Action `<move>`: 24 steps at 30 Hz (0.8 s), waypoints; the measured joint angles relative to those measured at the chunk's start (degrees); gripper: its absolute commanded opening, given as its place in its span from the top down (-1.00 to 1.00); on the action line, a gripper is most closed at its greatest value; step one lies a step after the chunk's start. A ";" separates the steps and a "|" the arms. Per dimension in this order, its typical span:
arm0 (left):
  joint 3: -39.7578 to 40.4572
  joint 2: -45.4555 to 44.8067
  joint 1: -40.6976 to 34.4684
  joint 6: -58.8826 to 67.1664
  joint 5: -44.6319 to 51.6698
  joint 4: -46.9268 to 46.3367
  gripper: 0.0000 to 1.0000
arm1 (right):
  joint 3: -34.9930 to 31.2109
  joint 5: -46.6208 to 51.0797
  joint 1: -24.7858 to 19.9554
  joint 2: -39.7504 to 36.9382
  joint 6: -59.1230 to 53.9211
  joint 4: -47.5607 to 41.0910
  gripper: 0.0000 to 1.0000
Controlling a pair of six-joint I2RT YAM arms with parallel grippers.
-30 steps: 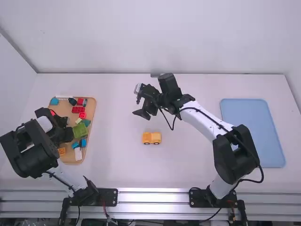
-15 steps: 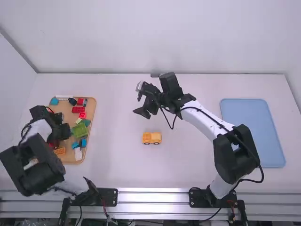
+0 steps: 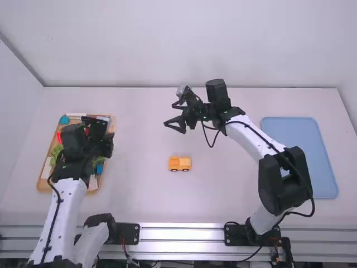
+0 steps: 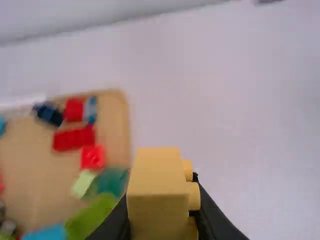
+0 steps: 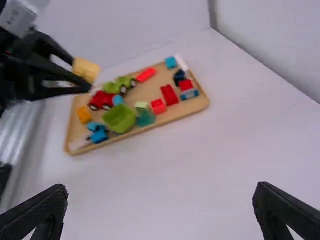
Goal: Assemble lego blocks to make yellow taxi
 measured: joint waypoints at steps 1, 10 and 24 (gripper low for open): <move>-0.04 0.09 -2.73 0.04 1.05 1.92 0.62 | 0.00 -2.69 -0.15 0.00 0.39 -0.15 -0.97; -0.15 7.85 -24.09 0.33 1.99 19.61 0.61 | 0.00 -12.20 -0.17 0.00 1.18 -3.41 -0.46; -0.15 21.05 -35.47 3.74 -1.05 36.00 0.56 | -7.93 -13.31 -5.90 0.00 12.44 11.02 -0.37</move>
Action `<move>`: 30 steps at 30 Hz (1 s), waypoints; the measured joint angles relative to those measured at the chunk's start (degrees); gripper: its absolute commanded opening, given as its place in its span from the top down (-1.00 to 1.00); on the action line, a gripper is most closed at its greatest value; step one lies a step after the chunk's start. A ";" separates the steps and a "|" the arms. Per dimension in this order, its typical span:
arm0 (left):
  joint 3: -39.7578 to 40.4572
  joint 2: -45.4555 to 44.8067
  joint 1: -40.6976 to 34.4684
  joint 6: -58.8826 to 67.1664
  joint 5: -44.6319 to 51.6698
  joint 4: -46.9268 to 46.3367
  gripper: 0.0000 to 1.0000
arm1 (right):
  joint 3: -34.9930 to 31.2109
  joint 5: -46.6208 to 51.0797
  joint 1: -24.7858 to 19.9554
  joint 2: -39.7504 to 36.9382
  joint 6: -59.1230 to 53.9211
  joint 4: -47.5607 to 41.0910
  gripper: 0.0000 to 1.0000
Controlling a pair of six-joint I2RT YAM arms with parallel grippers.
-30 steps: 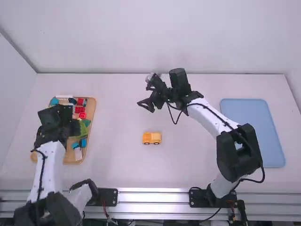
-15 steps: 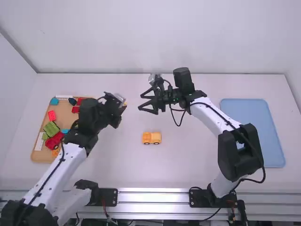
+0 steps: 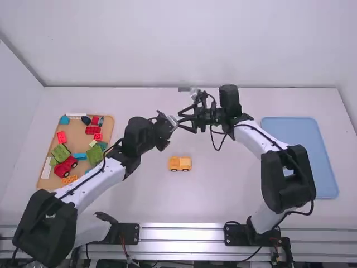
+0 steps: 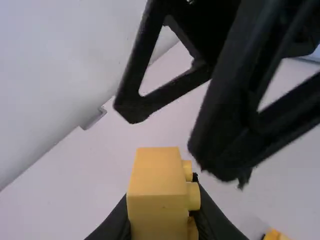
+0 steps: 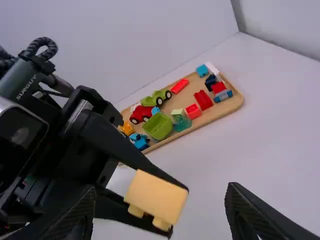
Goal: Assemble lego blocks to make yellow taxi
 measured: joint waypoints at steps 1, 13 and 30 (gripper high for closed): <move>0.00 0.63 0.00 0.68 0.02 0.61 0.56 | 0.00 0.02 -0.46 0.00 0.61 -1.01 -0.36; 0.00 7.72 -2.80 7.26 -2.10 5.64 0.64 | 0.79 10.54 -0.94 0.00 -6.69 -18.86 -0.33; -0.33 9.16 -4.35 8.09 -3.06 5.60 0.68 | 1.40 16.44 1.81 0.00 -10.97 -21.62 -0.22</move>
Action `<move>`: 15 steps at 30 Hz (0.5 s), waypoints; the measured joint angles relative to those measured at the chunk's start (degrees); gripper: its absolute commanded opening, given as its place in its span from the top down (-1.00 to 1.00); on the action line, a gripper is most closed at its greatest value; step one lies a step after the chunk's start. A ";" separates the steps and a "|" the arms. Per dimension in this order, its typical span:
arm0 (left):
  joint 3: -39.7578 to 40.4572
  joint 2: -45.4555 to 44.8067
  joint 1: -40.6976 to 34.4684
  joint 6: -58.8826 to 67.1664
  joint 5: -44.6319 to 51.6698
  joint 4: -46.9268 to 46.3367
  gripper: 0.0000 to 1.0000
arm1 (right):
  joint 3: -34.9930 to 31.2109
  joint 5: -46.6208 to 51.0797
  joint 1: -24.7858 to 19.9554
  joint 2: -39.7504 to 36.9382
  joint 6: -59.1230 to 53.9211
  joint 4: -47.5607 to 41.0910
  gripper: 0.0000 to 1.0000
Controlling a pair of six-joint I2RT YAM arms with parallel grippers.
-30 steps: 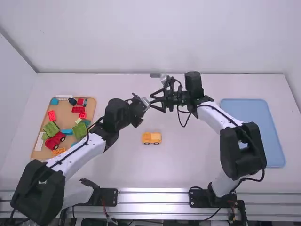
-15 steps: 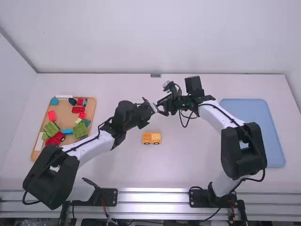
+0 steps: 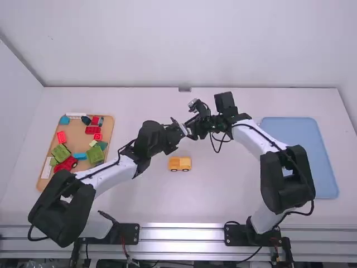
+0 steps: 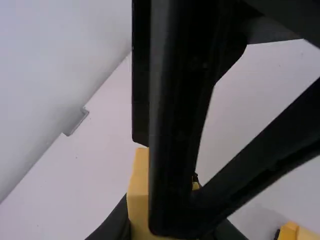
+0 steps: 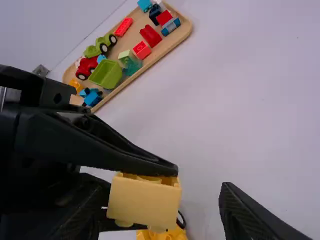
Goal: Assemble lego blocks to make yellow taxi
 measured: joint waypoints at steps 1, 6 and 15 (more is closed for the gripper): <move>0.00 0.00 0.00 0.00 0.00 0.00 0.68 | 0.00 0.00 0.00 0.00 0.00 0.00 -0.22; -0.57 -0.02 0.00 0.00 0.04 -0.20 0.67 | 0.24 0.76 2.03 0.00 -0.13 -0.04 0.07; -0.57 0.00 0.00 0.00 0.04 0.28 0.63 | 0.26 1.70 2.08 0.00 -0.09 0.22 0.53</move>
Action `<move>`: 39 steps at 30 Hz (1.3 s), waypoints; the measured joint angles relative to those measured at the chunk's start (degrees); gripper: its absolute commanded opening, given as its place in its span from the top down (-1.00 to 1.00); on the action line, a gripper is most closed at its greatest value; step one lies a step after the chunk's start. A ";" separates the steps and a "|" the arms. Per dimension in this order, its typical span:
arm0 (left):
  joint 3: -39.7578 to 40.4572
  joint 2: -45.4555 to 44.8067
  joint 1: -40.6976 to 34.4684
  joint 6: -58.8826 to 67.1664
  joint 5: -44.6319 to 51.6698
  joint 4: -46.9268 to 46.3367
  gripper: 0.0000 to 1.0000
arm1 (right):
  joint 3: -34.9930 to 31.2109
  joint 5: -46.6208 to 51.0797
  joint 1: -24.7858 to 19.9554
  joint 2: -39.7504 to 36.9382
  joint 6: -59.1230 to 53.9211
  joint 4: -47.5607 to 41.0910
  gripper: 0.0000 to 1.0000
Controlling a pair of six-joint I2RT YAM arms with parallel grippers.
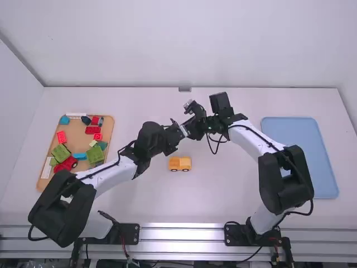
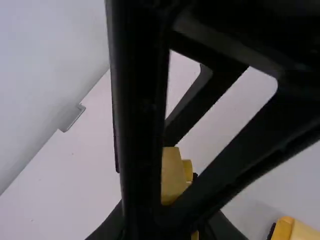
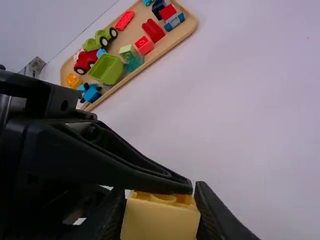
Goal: Assemble lego blocks to make yellow taxi
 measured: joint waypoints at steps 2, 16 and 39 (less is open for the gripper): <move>0.00 0.00 0.00 -0.02 -0.07 0.15 0.55 | 0.00 0.00 0.00 0.00 -0.04 0.07 0.57; 0.11 0.04 0.66 -5.03 6.08 -3.67 -0.98 | 0.94 0.15 -1.09 0.00 -6.62 -3.30 0.81; 6.21 0.04 10.67 3.58 48.13 -18.84 -0.71 | 16.57 3.91 1.40 -0.02 -60.76 -42.05 0.81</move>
